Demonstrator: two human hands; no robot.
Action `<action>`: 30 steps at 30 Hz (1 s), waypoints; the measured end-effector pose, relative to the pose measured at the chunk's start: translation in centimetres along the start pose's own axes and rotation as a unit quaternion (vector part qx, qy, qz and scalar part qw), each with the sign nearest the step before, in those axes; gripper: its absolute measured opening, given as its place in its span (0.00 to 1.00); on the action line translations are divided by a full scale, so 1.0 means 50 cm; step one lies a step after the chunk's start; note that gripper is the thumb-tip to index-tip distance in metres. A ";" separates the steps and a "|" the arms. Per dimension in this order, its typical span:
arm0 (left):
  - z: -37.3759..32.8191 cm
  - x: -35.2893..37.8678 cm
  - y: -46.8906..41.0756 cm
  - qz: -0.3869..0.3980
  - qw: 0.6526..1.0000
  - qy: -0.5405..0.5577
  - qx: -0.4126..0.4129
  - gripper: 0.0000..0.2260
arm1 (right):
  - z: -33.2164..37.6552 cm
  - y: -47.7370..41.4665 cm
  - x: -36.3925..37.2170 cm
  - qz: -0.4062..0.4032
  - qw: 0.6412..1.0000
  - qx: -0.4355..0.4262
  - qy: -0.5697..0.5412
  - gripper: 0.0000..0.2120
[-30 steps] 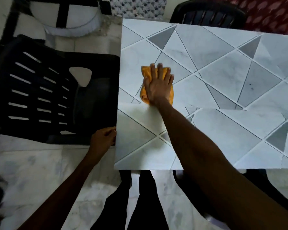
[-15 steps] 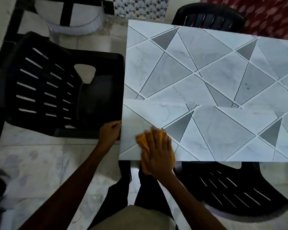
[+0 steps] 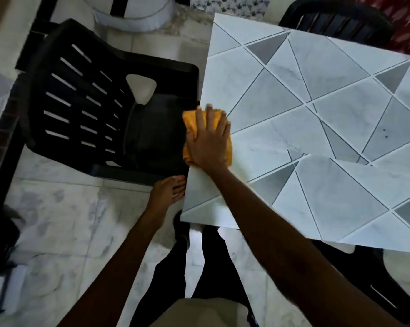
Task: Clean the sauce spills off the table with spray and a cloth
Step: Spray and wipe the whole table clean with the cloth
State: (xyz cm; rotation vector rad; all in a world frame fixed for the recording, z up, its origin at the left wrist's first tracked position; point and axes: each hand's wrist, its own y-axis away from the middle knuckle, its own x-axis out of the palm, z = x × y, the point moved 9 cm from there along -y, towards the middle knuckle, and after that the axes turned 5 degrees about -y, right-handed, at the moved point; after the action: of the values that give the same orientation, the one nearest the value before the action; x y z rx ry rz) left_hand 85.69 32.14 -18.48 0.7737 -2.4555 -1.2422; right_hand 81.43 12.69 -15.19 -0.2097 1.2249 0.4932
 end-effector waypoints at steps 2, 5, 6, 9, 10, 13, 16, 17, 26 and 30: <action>0.024 -0.018 0.011 -0.004 1.000 -0.001 -0.015 0.14 | 0.034 0.120 0.032 0.024 0.998 -0.046 -0.034 0.35; 0.059 -0.040 0.020 0.015 0.999 -0.034 -0.032 0.17 | 0.038 0.321 0.069 0.061 0.997 -0.036 -0.026 0.36; 0.070 -0.043 0.023 0.027 0.998 -0.041 -0.040 0.18 | 0.033 0.382 0.080 0.063 0.998 -0.026 -0.011 0.36; 0.096 -0.036 0.033 0.050 0.995 -0.078 -0.047 0.18 | 0.013 0.471 0.084 0.034 0.999 -0.027 -0.017 0.35; 0.100 -0.032 0.036 0.053 0.994 -0.080 -0.048 0.18 | 0.010 0.469 0.080 0.028 0.999 -0.042 -0.019 0.34; 0.103 -0.026 0.040 0.038 0.997 -0.046 -0.057 0.22 | 0.014 0.416 0.072 0.055 0.996 -0.068 -0.010 0.33; 0.072 -0.024 0.030 0.015 0.998 -0.047 -0.031 0.21 | 0.007 0.306 0.062 0.034 0.999 -0.004 -0.017 0.33; 0.059 -0.026 0.025 0.001 0.998 -0.052 -0.021 0.19 | 0.011 0.257 0.056 0.022 0.999 0.021 -0.024 0.33; -0.070 -0.011 0.032 -0.121 0.929 -0.245 0.251 0.18 | -0.065 0.320 0.023 0.001 1.000 0.012 -0.026 0.33; -0.077 0.083 0.041 -0.035 0.812 -0.469 0.345 0.25 | -0.296 0.388 -0.038 0.012 0.995 0.099 0.002 0.34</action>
State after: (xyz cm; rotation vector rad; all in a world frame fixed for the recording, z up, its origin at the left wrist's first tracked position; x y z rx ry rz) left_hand 83.42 28.22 -14.53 0.4063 -3.8429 -0.8014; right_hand 59.33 23.11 -16.31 -0.0285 1.2728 0.3890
